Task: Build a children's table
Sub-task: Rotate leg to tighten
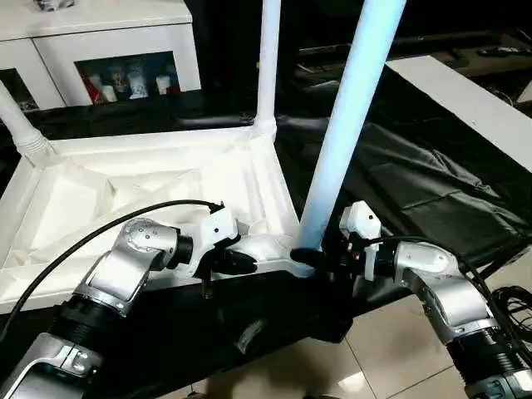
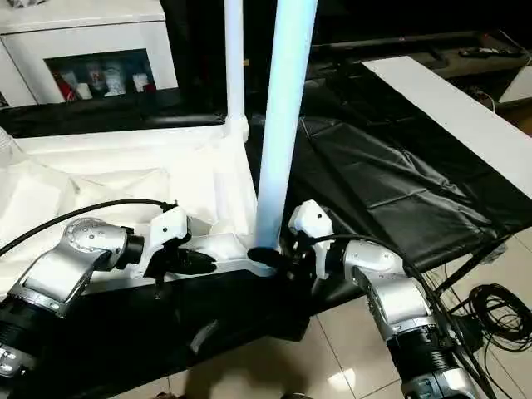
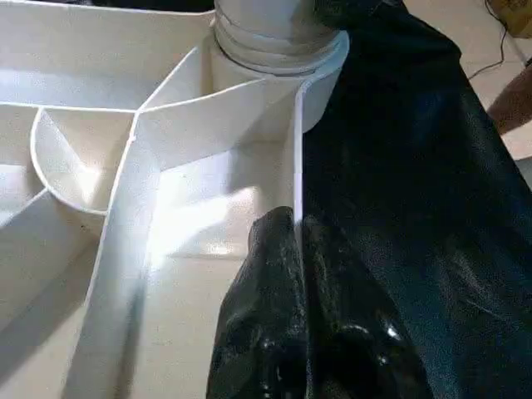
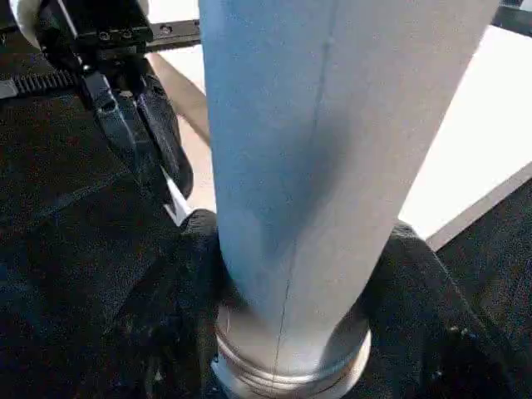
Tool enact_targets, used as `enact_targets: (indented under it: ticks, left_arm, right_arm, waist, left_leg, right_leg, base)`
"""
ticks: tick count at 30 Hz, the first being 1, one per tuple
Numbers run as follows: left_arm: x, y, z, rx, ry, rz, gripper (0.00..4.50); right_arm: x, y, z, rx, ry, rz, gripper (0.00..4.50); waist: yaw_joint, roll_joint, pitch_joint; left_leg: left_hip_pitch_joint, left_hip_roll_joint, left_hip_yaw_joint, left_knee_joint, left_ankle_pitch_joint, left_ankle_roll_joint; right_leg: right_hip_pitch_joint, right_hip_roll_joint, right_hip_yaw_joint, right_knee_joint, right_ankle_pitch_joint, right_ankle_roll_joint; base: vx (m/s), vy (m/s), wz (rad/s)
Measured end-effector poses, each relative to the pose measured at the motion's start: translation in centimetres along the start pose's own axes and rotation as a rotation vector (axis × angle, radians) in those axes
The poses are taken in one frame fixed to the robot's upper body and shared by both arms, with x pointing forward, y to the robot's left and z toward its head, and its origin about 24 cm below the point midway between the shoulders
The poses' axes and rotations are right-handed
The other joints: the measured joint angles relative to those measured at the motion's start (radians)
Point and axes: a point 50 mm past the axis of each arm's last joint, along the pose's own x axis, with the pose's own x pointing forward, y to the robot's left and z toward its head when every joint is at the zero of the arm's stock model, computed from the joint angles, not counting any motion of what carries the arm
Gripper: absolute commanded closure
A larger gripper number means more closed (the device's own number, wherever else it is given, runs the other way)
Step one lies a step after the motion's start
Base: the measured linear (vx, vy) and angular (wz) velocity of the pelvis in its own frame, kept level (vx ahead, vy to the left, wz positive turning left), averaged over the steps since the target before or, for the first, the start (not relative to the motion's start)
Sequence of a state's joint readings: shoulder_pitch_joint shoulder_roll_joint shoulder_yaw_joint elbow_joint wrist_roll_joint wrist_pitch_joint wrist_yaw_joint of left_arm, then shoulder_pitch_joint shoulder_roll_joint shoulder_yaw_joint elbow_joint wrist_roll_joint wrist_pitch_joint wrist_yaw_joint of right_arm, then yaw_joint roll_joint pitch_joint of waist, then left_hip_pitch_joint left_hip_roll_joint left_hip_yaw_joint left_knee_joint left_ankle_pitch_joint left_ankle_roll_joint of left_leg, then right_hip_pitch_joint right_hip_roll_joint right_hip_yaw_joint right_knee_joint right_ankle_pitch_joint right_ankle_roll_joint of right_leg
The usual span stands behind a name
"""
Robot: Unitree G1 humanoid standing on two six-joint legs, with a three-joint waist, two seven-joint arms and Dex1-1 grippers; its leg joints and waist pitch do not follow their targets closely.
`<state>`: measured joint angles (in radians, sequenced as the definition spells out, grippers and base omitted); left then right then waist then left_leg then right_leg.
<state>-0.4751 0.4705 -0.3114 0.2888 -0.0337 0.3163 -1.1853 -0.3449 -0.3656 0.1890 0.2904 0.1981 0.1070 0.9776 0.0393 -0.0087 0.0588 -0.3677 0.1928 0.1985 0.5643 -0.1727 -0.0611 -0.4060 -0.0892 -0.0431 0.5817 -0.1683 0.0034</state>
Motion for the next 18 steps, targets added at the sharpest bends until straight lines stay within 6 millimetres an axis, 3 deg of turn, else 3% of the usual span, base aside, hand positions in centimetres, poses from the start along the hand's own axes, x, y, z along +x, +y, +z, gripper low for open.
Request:
enact_targets:
  ticks: [12, 18]
  left_arm:
    - [4.2, 1.8, 1.8, -0.085, -0.054, 0.203, 4.50]
    - [6.7, 2.5, 3.0, -0.136, -0.052, 0.344, 4.50]
  right_arm:
    - [2.3, -1.7, -0.9, 0.155, -0.051, -0.443, 2.49]
    - [5.3, -2.9, -0.4, 0.283, -0.053, -0.768, 2.51]
  waist:
    - [-0.004, -0.001, -0.002]
    - [-0.010, 0.000, -0.002]
  left_leg:
    - [0.002, -0.003, 0.000, 0.005, 0.000, 0.000]
    - [0.002, -0.005, -0.005, 0.005, 0.000, 0.000]
  right_leg:
    - [0.006, -0.003, 0.003, -0.004, -0.005, 0.008]
    - [0.006, -0.004, -0.002, -0.017, -0.006, 0.010]
  base:
    - [0.000, 0.000, 0.00]
    - [-0.025, 0.009, -0.03]
